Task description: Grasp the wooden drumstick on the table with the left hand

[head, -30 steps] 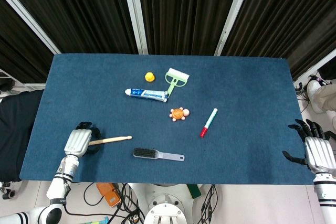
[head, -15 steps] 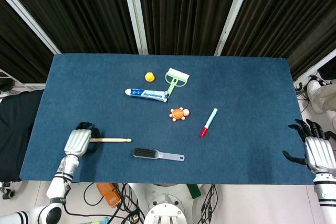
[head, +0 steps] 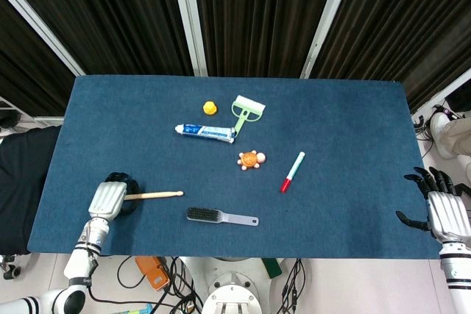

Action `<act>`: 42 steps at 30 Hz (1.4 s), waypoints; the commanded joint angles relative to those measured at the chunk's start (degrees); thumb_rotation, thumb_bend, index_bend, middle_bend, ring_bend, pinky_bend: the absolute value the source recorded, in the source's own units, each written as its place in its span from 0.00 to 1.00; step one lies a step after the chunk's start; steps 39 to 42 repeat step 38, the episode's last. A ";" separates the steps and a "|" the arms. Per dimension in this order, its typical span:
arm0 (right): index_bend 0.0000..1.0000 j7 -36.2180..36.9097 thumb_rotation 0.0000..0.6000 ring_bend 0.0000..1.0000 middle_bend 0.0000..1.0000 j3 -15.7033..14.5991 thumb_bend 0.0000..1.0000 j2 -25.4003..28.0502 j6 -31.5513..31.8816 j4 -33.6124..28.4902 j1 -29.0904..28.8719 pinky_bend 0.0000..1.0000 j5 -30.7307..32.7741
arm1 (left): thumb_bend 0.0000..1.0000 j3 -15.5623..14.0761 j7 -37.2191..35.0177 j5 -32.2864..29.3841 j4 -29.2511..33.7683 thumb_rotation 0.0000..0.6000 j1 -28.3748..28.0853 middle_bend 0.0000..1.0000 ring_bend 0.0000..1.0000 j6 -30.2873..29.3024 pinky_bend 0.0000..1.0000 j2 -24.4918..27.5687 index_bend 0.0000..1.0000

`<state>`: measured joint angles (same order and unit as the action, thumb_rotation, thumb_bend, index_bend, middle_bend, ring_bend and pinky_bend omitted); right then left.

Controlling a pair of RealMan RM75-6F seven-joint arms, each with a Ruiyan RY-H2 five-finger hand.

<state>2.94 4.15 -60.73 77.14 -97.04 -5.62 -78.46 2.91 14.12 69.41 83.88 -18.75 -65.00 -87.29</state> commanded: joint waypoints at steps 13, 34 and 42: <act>0.31 0.13 1.00 0.06 0.18 0.03 0.29 0.06 -0.07 -0.11 0.01 0.00 0.15 | 0.51 0.34 -5.37 3.14 3.46 1.00 0.32 0.53 0.22 -1.18 0.18 3.34 0.55; 0.31 0.55 1.00 0.06 0.18 0.28 0.29 0.25 0.12 -0.49 0.24 0.00 0.76 | 0.50 6.04 -8.69 7.89 22.89 1.00 -1.71 0.53 0.23 -4.62 0.19 23.85 0.55; 0.31 0.31 1.00 0.06 0.18 0.25 0.29 0.26 0.20 -0.52 0.28 0.00 0.70 | 0.50 6.90 -6.80 7.44 25.41 1.00 -1.98 0.53 0.23 -5.50 0.19 26.08 0.55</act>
